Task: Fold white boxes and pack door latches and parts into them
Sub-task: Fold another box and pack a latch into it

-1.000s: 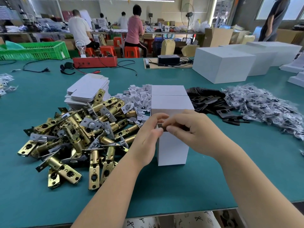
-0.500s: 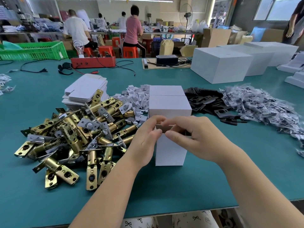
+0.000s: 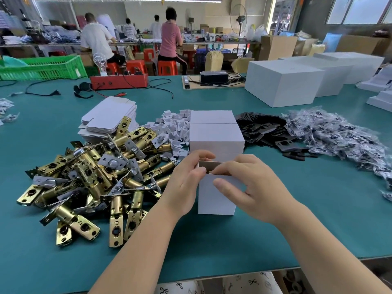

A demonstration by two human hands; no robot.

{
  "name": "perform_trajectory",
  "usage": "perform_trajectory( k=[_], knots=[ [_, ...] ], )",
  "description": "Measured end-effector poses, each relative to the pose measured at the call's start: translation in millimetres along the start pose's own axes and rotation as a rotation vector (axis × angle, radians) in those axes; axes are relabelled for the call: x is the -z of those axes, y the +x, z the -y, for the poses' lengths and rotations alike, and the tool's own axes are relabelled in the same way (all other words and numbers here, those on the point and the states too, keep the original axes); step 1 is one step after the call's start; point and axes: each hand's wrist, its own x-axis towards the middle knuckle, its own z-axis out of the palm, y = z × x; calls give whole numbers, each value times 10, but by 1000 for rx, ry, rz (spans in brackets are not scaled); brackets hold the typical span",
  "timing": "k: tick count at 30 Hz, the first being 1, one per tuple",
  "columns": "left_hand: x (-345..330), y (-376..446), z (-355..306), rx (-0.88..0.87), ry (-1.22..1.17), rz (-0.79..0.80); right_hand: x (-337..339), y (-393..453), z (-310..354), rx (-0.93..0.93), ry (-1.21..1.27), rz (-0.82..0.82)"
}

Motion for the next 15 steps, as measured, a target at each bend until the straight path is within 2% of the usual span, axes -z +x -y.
perform_trajectory(
  k=[1,3,5,6,10,12,15],
  knots=[
    [9,-3,-12,-9,22,-1,-12,-7,-36,-56,102,-68],
    [26,-15,-31,-22,124,47,-10,41,-181,-288,396,-284],
    [6,-35,-35,-2,276,121,65,113,-380,-495,526,-452],
    [-19,-46,-34,22,308,141,118,140,-477,-534,537,-459],
    [-106,-44,-29,86,215,180,138,197,-545,-438,554,-221],
    [-82,-37,-26,97,201,177,107,189,-608,-491,506,-281],
    [-28,-33,10,167,138,150,149,126,-1065,-768,389,-481]
  ],
)
